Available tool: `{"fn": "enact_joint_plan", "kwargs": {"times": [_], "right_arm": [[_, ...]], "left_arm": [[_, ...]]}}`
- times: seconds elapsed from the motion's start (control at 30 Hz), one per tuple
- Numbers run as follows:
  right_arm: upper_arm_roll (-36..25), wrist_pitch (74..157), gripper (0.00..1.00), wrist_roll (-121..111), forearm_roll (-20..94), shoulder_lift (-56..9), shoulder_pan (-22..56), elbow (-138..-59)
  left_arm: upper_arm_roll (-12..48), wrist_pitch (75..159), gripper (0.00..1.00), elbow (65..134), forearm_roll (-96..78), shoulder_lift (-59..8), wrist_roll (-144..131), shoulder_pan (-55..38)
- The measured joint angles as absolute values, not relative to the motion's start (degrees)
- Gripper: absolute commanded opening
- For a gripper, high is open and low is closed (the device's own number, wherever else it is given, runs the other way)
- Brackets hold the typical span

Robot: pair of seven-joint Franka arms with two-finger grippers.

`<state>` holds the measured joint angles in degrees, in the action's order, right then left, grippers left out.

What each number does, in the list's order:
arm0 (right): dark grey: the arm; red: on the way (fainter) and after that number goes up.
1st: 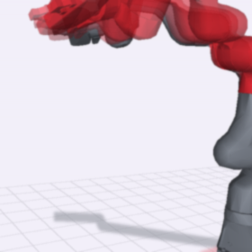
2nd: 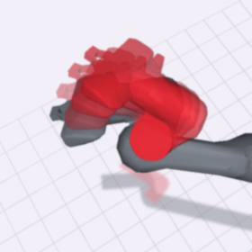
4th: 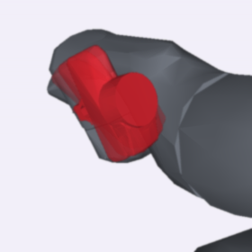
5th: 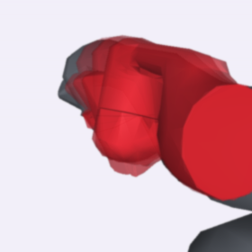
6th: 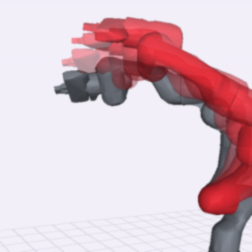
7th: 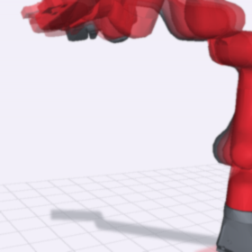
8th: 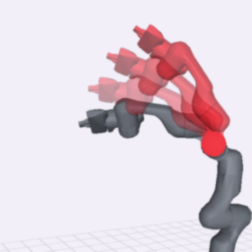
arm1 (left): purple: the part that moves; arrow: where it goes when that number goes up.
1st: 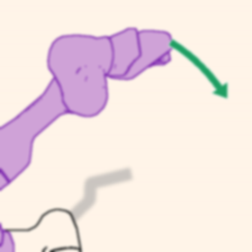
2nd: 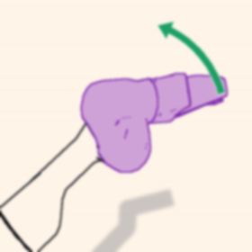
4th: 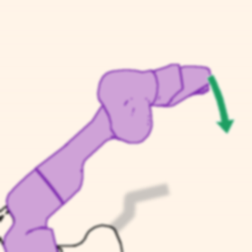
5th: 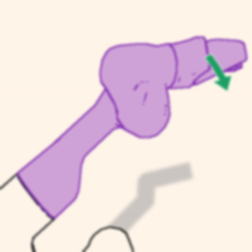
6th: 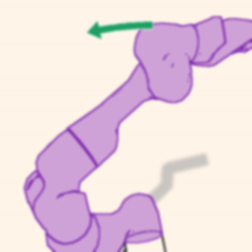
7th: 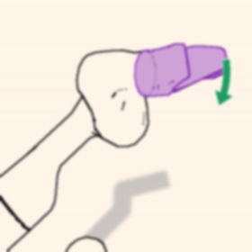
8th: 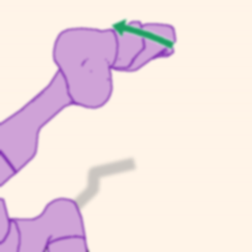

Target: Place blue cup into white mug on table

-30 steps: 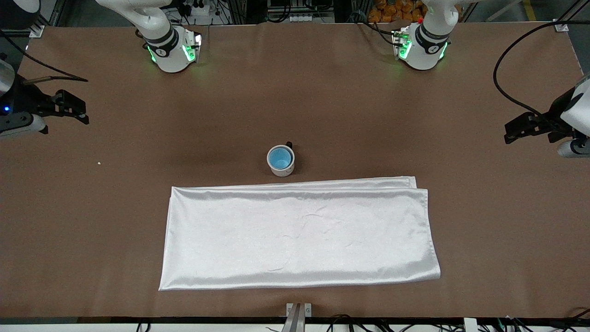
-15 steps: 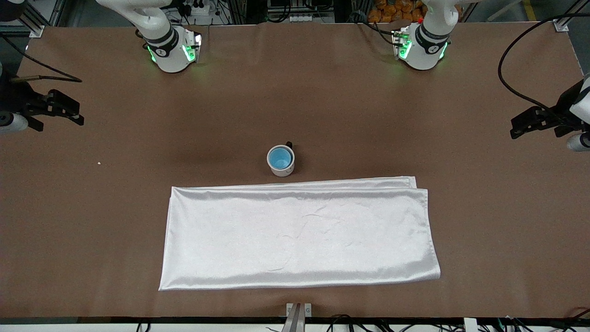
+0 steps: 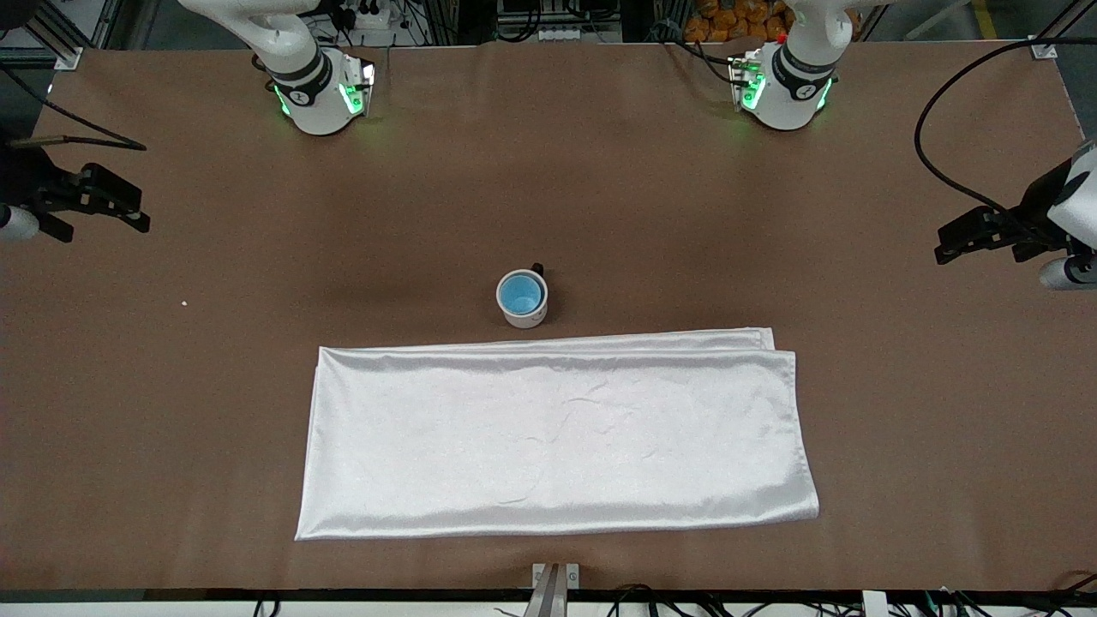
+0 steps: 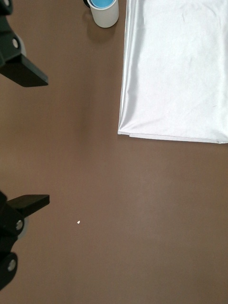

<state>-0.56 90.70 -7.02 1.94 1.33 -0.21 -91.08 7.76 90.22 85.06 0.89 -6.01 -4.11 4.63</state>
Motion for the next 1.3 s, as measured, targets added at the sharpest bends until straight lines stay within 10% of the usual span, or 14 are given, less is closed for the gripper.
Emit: {"fn": "enact_joint_plan", "kwargs": {"times": [1.3], "right_arm": [[-0.67,89.62,1.0,-5.16,1.94,1.33,-1.04,-90.99]], "left_arm": [[8.1,94.48,1.0,93.79,0.86,2.76,-4.42,4.35]]}}
